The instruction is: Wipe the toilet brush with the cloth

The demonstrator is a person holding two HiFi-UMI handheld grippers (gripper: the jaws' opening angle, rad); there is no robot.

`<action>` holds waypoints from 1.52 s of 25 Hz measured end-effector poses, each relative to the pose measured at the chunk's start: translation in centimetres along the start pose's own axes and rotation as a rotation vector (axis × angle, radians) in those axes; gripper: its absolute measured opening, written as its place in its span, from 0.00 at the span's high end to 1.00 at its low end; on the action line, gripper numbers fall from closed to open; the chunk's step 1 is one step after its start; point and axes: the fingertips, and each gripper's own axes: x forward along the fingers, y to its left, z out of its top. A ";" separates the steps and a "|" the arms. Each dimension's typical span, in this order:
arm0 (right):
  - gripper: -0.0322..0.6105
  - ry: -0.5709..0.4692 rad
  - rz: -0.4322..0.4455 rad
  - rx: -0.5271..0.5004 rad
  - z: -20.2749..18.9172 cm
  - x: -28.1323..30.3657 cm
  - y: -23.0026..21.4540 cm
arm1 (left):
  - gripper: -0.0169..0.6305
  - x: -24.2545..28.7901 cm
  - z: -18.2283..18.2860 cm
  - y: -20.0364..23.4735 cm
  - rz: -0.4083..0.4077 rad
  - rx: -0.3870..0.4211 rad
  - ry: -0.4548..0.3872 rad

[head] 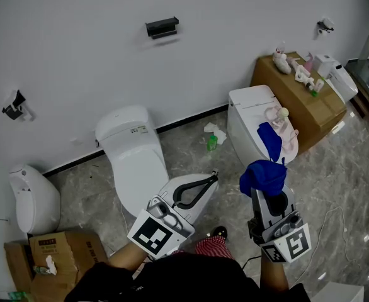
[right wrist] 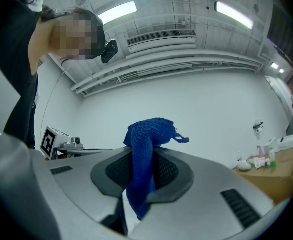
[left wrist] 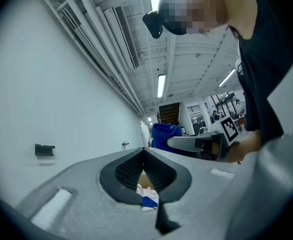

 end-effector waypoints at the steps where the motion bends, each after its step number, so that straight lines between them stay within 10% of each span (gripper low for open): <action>1: 0.83 0.003 0.002 0.000 -0.1 0.1 -0.3 | 0.98 0.4 0.0 0.1 0.002 0.000 0.000; 21: 0.83 0.001 0.041 0.008 0.0 0.9 -7.3 | 0.98 6.9 -0.6 1.3 0.072 -0.004 0.014; 27: 0.83 -0.007 0.051 0.026 -0.2 0.7 -9.1 | 0.98 8.6 -0.8 0.2 0.047 0.161 0.049; 38: 0.83 -0.022 0.099 0.081 0.0 0.9 -11.5 | 0.98 11.6 -1.5 -0.1 0.090 0.162 0.074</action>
